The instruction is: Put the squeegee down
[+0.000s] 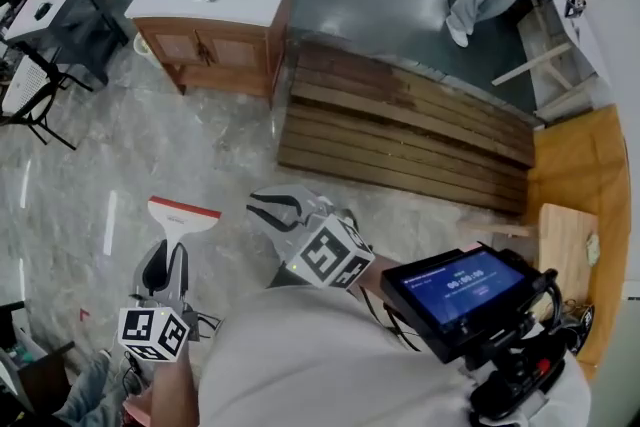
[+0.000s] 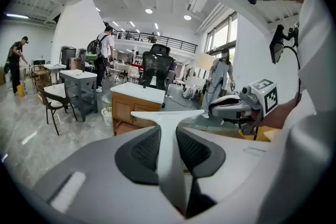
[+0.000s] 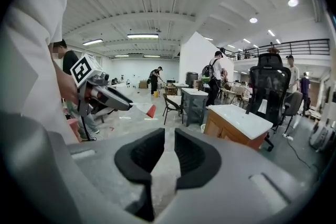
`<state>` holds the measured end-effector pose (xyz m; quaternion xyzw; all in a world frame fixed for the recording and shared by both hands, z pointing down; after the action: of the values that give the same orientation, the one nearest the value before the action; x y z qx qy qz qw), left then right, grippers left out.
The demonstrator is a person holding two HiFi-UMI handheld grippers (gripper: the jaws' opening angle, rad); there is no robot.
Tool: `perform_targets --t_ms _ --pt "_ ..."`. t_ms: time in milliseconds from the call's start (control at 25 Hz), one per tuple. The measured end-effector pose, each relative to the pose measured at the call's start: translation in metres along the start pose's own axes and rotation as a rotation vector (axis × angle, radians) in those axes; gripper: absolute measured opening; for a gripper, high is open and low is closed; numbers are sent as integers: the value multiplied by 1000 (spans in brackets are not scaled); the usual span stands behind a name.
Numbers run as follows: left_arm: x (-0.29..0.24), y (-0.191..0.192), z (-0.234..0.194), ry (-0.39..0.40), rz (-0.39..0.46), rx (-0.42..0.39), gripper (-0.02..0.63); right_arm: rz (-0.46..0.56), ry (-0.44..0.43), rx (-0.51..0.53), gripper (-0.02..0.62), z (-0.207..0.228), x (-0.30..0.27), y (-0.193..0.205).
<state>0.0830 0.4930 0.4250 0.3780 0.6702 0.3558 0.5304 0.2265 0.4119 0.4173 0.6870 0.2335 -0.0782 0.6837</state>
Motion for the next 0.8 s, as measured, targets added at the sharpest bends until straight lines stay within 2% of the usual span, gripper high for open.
perform_targets --t_ms 160,440,640,800 --pt "-37 -26 -5 -17 14 -14 100 0 -20 -2 46 42 -18 3" --pt "-79 -50 -38 1 -2 24 100 -8 -21 -58 46 79 -54 -7" --pt "-125 -59 -90 24 -15 27 100 -41 44 -78 46 118 -96 -8" --pt "-164 -84 -143 73 -12 6 100 -63 100 -85 46 149 -144 -28"
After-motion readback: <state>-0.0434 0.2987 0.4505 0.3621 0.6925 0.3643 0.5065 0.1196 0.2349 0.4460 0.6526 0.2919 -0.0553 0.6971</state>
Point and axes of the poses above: the fingertips, and each gripper's own axes: x backward along the fingers, z to its right, y out of its underside, the point moved 1 cm from there along x, backward along the fingers, and after that the axes turned 2 degrees about -y, right-handed, at the moved point
